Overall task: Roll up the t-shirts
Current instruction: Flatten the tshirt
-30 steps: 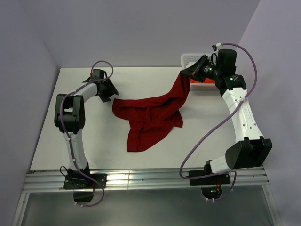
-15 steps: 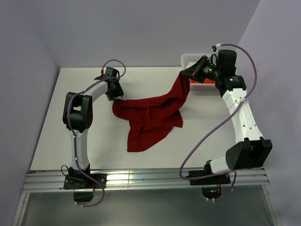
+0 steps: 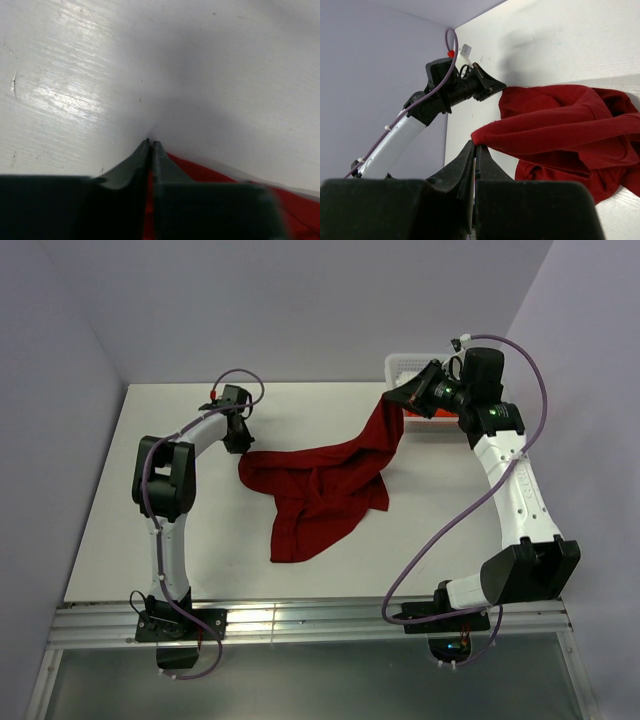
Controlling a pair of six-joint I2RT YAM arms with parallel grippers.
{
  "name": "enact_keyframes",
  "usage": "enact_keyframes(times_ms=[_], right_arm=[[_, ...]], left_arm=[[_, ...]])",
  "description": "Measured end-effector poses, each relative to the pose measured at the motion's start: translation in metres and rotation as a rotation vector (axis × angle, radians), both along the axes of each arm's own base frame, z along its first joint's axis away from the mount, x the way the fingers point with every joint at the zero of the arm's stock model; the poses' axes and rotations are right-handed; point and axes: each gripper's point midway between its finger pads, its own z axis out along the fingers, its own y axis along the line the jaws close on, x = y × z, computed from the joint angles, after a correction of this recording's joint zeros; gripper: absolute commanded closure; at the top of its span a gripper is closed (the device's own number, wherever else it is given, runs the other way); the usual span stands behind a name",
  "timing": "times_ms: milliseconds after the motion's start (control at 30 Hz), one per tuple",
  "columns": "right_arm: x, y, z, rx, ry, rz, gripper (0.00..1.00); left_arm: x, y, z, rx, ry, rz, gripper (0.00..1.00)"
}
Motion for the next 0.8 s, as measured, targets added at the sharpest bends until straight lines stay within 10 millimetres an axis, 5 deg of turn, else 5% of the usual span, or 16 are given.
enact_keyframes(times_ms=[367,467,567,667,800], right_arm=[[-0.003,0.000,0.005,0.001,-0.011,-0.001,1.00],[-0.005,0.000,0.008,-0.003,-0.012,0.003,1.00],[-0.007,0.002,0.033,0.007,-0.066,0.018,1.00],[-0.013,0.004,0.071,0.022,-0.179,0.035,1.00],[-0.044,0.007,0.116,0.043,-0.325,0.061,1.00]], left_arm=[[-0.005,0.006,0.007,0.016,-0.002,0.012,1.00],[-0.015,0.015,0.033,0.019,-0.018,0.033,1.00],[-0.013,0.025,0.100,-0.003,-0.152,0.080,1.00],[-0.023,0.037,0.198,-0.043,-0.369,0.141,1.00],[-0.074,0.057,0.338,-0.137,-0.711,0.221,1.00]])
